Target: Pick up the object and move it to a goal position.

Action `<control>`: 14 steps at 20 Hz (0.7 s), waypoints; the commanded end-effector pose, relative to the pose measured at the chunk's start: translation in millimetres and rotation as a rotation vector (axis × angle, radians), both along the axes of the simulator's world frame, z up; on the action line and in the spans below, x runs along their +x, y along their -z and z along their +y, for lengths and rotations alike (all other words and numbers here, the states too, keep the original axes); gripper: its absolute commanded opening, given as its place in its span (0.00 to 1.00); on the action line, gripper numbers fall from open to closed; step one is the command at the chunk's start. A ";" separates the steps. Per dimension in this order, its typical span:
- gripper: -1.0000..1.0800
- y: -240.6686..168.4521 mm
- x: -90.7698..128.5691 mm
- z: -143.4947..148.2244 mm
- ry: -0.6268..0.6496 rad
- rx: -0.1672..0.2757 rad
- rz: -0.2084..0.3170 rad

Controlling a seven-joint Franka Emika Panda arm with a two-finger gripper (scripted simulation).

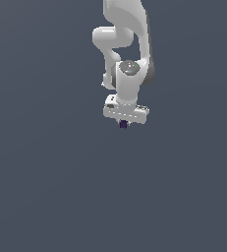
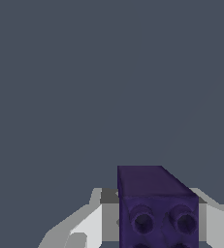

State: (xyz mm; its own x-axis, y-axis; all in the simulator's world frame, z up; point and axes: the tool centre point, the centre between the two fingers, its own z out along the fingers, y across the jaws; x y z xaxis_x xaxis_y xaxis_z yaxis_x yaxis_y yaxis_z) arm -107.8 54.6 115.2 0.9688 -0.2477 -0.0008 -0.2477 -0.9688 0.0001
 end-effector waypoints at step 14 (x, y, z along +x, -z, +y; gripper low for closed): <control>0.00 -153.6 -19.0 -58.5 0.000 0.002 -0.001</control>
